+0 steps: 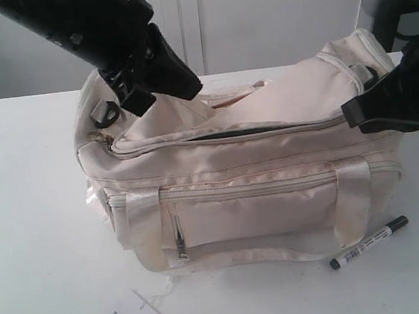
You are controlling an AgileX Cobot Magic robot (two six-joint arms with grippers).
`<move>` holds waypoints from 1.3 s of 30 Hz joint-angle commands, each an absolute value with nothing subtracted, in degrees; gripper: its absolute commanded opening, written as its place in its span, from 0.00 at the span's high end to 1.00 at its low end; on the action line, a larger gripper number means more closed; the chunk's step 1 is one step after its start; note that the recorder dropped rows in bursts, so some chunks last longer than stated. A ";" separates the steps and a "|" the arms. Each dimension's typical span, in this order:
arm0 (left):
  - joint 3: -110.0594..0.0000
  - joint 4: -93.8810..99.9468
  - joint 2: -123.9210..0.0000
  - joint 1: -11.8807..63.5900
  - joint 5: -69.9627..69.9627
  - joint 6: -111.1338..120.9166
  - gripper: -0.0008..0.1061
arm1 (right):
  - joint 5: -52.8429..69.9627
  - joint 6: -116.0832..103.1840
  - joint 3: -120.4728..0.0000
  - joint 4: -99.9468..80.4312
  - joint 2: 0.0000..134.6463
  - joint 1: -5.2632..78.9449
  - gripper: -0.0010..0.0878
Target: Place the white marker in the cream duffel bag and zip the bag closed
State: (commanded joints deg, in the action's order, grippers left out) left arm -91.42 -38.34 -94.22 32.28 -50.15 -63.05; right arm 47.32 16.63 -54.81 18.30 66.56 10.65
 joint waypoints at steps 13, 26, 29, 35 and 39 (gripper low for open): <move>-91.42 -38.96 -99.97 36.10 -38.14 -72.20 0.60 | 47.45 16.63 -54.81 18.18 66.56 10.65 0.99; -91.42 -31.97 -100.63 36.10 -41.95 -72.43 0.58 | 47.07 16.29 -54.81 18.55 66.56 10.65 0.99; -91.42 -31.94 -100.63 36.10 -43.64 -72.99 0.58 | 47.07 16.29 -54.81 18.55 66.56 10.65 0.99; -91.42 -28.97 -101.66 36.10 -44.22 -75.83 0.58 | 47.07 16.30 -54.71 18.55 66.56 10.65 0.99; -91.42 -27.36 -102.85 36.10 -43.86 -75.83 0.58 | 47.18 16.30 -54.62 18.55 66.56 10.65 0.99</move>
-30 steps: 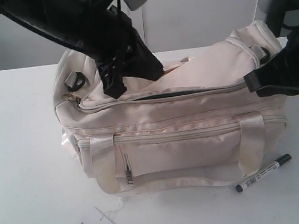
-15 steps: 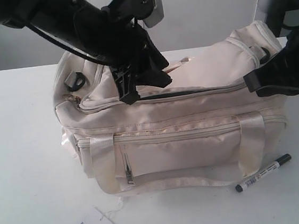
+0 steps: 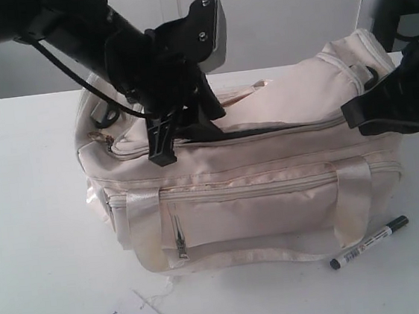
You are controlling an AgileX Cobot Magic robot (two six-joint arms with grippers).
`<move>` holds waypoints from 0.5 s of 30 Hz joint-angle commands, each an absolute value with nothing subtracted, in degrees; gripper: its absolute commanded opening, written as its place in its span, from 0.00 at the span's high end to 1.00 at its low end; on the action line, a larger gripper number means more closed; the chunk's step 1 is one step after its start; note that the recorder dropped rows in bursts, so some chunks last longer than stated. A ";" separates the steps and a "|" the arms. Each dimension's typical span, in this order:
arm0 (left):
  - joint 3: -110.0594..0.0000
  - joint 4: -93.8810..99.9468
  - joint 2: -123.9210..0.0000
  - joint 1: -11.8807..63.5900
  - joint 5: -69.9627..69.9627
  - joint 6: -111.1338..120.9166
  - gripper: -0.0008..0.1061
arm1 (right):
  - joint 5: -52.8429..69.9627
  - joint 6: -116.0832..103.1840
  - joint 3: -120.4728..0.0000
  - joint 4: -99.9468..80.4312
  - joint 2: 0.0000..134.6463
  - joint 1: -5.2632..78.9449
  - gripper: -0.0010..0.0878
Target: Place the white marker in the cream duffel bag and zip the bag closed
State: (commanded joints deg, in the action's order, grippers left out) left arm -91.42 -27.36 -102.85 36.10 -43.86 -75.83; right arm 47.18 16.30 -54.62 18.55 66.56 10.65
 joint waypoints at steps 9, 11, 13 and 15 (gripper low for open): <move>-91.42 -26.45 -103.37 36.10 -37.68 -75.28 0.58 | 47.18 16.30 -54.62 18.55 66.56 10.65 0.99; -91.42 -26.45 -103.37 36.10 -37.68 -75.28 0.61 | 47.06 16.30 -54.62 18.55 66.56 10.65 0.99; -91.42 -26.45 -103.37 36.10 -37.68 -75.28 0.69 | 47.06 16.30 -54.62 18.55 66.56 10.65 0.99; -91.42 -26.45 -103.26 36.10 -37.68 -75.18 0.78 | 47.06 16.30 -54.62 18.55 66.56 10.65 0.99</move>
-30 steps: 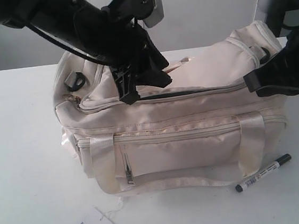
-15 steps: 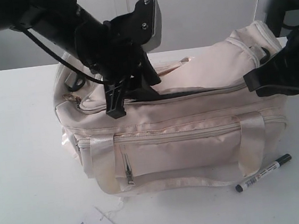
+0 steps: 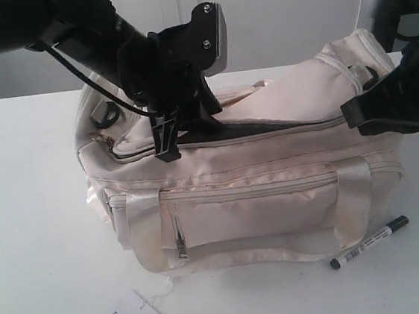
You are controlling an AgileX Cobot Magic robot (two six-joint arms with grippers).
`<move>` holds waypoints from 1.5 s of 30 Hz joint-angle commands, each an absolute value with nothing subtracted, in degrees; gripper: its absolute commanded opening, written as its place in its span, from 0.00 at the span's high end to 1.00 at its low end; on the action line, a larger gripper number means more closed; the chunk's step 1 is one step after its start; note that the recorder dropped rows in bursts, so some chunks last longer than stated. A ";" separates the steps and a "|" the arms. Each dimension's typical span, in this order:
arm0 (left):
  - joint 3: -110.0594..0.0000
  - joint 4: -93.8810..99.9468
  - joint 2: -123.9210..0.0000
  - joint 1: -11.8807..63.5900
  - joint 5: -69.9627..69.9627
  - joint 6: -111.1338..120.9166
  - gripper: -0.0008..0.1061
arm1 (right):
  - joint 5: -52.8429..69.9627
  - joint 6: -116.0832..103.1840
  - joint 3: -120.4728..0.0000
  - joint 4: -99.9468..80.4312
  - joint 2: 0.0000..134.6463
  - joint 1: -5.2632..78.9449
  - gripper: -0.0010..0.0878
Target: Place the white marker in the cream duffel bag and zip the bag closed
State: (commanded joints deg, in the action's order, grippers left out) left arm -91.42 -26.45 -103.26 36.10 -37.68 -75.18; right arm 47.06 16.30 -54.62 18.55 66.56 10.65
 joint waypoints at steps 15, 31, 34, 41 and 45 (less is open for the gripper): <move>-94.09 -26.45 -103.26 36.10 -37.30 -54.48 0.99 | 46.28 18.18 -54.62 18.55 66.56 10.77 0.99; -98.40 -28.13 -103.26 36.10 -34.97 -39.23 0.99 | 46.07 33.91 -54.62 29.22 66.56 10.77 0.99; -98.40 -28.17 -103.26 35.96 -35.87 -36.34 0.99 | 46.20 42.41 -54.62 34.00 66.56 10.77 0.99; -98.75 -37.05 -103.37 30.61 -42.43 -34.47 0.99 | 42.00 60.67 -50.76 49.11 66.56 10.77 0.99; -98.75 -37.60 -103.37 28.88 -45.12 -34.72 0.99 | 41.05 68.82 -49.68 55.17 66.56 10.77 0.99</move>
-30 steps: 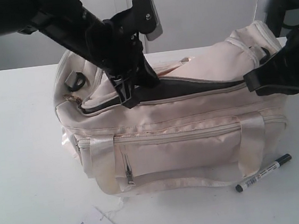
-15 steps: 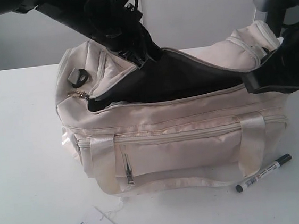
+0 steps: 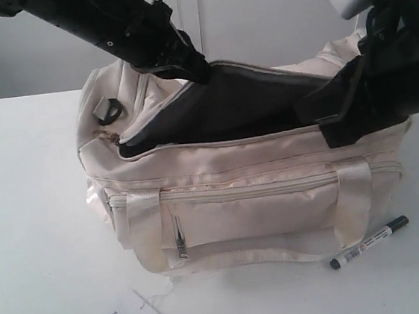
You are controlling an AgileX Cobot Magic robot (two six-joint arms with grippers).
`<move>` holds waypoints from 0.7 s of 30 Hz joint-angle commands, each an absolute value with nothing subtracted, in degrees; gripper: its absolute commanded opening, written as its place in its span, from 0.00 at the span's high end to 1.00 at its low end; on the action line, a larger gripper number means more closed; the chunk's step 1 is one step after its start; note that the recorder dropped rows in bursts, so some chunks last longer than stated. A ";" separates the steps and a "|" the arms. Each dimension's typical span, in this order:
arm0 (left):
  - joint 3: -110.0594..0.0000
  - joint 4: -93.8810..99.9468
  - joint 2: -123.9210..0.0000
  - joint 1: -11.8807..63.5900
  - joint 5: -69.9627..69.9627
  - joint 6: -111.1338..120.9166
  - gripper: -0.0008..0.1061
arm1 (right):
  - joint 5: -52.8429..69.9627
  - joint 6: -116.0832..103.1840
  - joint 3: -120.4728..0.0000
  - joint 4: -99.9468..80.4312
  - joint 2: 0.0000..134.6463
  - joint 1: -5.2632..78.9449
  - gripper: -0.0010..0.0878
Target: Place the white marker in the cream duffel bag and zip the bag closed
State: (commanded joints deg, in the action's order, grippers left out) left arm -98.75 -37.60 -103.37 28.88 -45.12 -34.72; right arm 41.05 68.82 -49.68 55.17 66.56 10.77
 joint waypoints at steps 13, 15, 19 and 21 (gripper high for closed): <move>-98.75 -43.26 -103.37 27.41 -47.90 -45.16 0.99 | 34.87 93.56 -48.61 64.57 70.53 16.15 0.79; -98.75 -43.26 -103.37 27.41 -47.67 -48.07 0.99 | 34.62 98.01 -48.61 64.57 72.61 17.85 0.62; -98.75 -43.26 -103.37 27.41 -47.66 -50.01 0.99 | 32.06 101.86 -48.61 67.15 76.54 18.92 0.57; -98.75 -43.26 -103.37 27.41 -47.66 -51.72 0.99 | 29.61 102.92 -48.61 71.80 77.82 18.92 0.57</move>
State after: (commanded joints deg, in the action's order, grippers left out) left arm -98.75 -43.26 -103.37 27.41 -47.66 -51.72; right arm 29.61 102.92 -48.61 71.80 77.82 18.92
